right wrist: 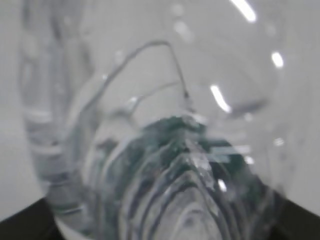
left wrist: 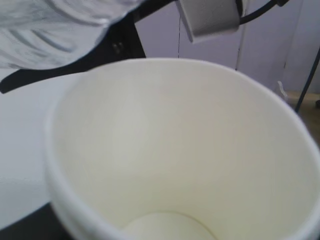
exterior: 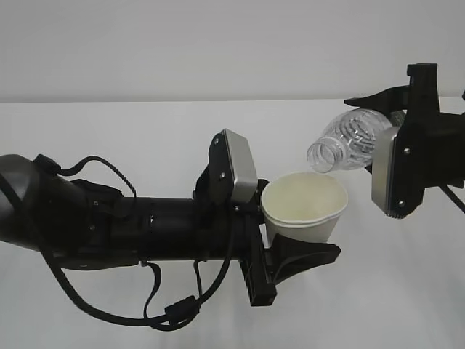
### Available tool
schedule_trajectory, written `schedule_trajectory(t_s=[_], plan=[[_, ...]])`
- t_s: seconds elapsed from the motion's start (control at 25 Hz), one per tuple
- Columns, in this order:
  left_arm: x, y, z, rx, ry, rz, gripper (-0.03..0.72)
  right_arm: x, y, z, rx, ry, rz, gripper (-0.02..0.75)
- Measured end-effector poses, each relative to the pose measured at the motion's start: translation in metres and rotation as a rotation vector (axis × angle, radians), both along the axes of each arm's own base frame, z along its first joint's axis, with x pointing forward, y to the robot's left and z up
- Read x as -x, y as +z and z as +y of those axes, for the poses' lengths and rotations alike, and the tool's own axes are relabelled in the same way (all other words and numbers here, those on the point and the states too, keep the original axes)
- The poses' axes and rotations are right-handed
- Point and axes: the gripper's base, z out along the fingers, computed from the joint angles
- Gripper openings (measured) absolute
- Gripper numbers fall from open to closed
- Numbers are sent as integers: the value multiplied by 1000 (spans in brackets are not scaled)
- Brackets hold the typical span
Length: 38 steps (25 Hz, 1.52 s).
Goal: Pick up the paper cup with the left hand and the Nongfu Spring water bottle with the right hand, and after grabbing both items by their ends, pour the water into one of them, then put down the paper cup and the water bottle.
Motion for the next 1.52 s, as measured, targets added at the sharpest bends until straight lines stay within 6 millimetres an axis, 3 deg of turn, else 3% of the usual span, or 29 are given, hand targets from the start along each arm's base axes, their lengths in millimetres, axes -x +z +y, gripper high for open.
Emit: schedule_trajectory(t_s=[1.52], plan=[[1,-1,0,-4,-1,38,449,-5,11,3,71,54,-137,494]])
